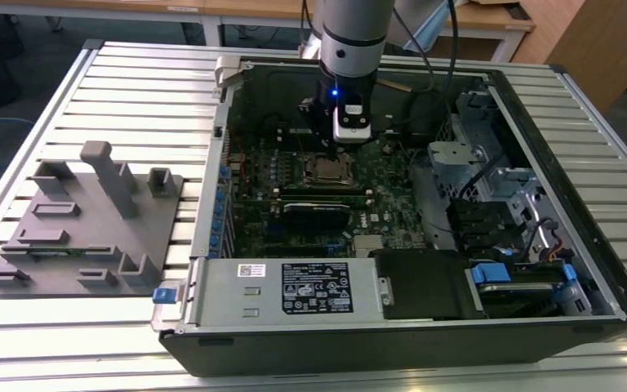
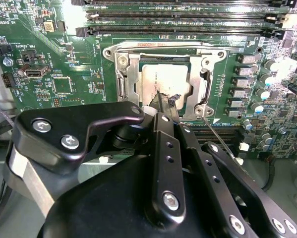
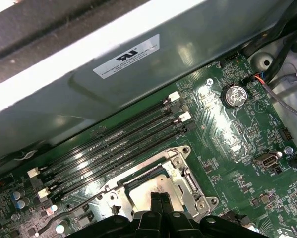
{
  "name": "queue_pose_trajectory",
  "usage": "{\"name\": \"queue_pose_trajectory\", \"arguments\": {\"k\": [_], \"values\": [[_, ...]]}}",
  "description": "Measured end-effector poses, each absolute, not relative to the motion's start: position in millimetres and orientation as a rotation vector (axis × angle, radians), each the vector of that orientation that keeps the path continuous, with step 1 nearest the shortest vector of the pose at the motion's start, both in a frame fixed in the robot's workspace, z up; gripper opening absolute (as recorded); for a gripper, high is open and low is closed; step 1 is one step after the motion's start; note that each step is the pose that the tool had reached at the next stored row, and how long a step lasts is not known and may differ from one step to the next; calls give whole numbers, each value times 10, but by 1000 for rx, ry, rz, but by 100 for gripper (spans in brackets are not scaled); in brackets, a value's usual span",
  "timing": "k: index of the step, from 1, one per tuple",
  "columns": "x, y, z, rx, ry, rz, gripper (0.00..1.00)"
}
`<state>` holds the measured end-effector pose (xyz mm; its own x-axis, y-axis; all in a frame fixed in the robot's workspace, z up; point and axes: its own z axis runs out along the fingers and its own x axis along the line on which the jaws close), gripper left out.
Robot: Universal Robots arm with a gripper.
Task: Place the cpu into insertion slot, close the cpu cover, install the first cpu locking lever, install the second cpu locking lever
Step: 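Close the cpu cover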
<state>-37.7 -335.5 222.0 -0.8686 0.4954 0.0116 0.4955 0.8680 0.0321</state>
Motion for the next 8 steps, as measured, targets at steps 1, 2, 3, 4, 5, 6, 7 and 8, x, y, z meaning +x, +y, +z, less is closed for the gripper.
{"name": "queue_pose_trajectory", "arguments": {"k": [1,2,3,4,5,6,7,8], "values": [[-378,-3355,2220,-800,-3034,-53,10],[-378,-3355,2219,-792,-3036,-53,10],[-377,-3355,2219,-783,-3039,-53,10],[-377,-3355,2219,-774,-3041,-53,10],[-378,-3355,2219,-763,-3043,-53,10],[-378,-3355,2219,-752,-3046,-53,10],[-378,-3355,2219,-742,-3048,-53,10],[-378,-3355,2219,-733,-3051,-53,10]]}}
